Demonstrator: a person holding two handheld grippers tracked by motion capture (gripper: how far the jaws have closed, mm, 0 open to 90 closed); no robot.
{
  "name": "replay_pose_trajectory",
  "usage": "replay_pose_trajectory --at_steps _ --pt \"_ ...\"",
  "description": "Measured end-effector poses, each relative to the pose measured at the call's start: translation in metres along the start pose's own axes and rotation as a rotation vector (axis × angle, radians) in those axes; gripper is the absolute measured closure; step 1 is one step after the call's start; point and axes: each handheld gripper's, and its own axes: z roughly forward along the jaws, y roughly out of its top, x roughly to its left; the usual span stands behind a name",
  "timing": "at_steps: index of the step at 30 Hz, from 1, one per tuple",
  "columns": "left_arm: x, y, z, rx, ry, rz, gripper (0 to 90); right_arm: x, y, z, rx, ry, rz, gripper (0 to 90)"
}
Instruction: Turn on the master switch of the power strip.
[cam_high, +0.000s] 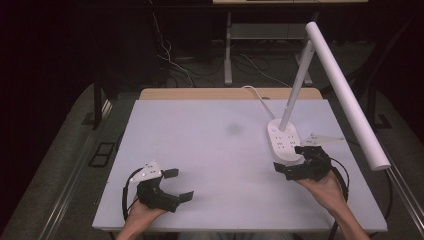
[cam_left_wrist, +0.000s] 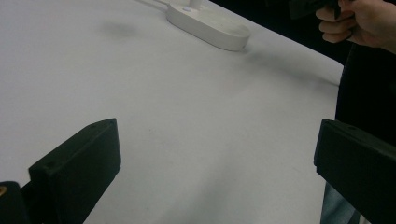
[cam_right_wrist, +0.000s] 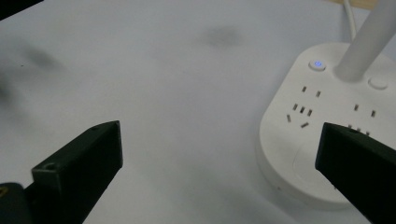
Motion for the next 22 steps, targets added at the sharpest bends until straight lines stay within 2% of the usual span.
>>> replay_pose_trajectory --at_steps 9,15,18,22 --pt "-0.001 0.0 0.0 0.0 0.002 -0.002 0.0 0.0 -0.034 -0.011 -0.029 0.017 0.052 0.2" --pt "0.0 0.0 0.0 -0.002 0.002 -0.001 0.0 0.001 -0.05 -0.018 -0.027 0.024 0.08 0.2" --pt "0.0 0.0 -0.001 -0.001 0.002 -0.002 0.0 0.002 -0.059 -0.023 -0.053 0.021 0.088 0.3" --pt "0.001 0.0 0.0 -0.001 -0.002 0.001 0.0 0.002 -0.065 -0.026 -0.059 0.025 0.097 0.3"
